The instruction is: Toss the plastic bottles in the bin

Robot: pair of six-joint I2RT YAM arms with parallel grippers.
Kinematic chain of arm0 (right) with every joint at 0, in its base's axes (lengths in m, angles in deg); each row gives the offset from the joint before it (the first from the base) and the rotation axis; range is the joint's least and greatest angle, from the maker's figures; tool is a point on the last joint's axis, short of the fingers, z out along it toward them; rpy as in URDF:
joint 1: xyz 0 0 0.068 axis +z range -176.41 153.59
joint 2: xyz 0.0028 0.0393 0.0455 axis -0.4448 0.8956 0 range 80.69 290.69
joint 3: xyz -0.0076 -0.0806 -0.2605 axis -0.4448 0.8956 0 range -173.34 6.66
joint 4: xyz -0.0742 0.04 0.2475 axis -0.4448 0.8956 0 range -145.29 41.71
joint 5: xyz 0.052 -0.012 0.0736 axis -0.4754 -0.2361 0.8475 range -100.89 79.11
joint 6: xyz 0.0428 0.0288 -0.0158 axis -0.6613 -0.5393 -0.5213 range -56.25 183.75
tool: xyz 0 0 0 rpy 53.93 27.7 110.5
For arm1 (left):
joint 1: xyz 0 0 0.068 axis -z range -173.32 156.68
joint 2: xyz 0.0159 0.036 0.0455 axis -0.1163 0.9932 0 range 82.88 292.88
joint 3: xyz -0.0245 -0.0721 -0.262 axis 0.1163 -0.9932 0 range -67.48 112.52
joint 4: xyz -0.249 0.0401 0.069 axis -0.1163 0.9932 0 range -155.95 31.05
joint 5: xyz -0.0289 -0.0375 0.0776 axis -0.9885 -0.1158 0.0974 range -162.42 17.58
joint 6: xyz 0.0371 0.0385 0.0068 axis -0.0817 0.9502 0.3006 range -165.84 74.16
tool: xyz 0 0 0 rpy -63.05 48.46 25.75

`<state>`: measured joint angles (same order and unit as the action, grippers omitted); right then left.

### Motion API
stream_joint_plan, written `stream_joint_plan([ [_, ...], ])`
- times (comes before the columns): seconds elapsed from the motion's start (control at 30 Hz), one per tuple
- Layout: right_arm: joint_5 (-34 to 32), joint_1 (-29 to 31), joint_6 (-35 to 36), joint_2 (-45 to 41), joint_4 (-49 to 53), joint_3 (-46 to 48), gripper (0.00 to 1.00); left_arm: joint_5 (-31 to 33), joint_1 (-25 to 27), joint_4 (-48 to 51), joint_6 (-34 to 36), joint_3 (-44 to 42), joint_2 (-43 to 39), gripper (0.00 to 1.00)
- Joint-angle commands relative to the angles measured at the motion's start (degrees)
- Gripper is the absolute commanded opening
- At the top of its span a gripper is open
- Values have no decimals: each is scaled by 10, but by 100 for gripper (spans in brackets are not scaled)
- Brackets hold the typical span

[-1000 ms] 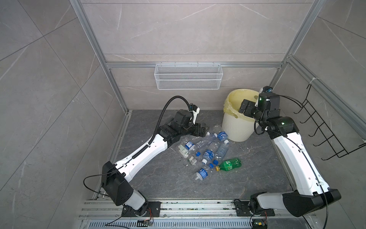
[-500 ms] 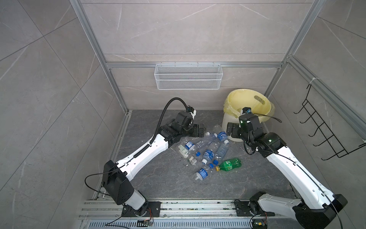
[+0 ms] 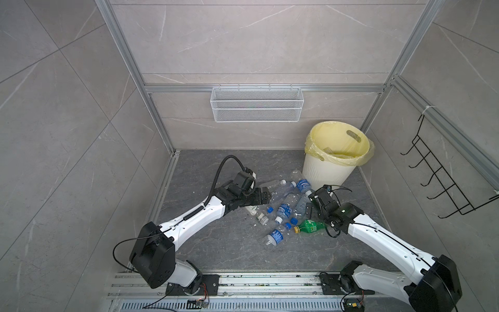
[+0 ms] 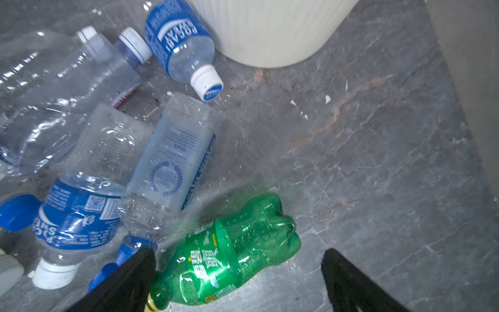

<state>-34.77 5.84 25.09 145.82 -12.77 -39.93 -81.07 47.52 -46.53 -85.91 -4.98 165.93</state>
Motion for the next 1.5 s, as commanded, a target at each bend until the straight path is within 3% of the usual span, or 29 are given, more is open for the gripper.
stream_joint_plan([
  [0.0, 16, 3, -49, -10, -17, 21, 100, -35, -1, -55, -26, -3, -2, 100],
  [0.57, 114, 4, -95, 33, -158, 105, 100, -77, 0, -64, -18, -55, -12, 100],
  [1.23, 125, 53, -100, 168, -233, 0, 100, -57, 0, -63, -20, -98, -39, 100],
  [1.47, 119, 68, -83, 166, -210, -20, 100, -47, 0, -53, -17, -98, -45, 100],
])
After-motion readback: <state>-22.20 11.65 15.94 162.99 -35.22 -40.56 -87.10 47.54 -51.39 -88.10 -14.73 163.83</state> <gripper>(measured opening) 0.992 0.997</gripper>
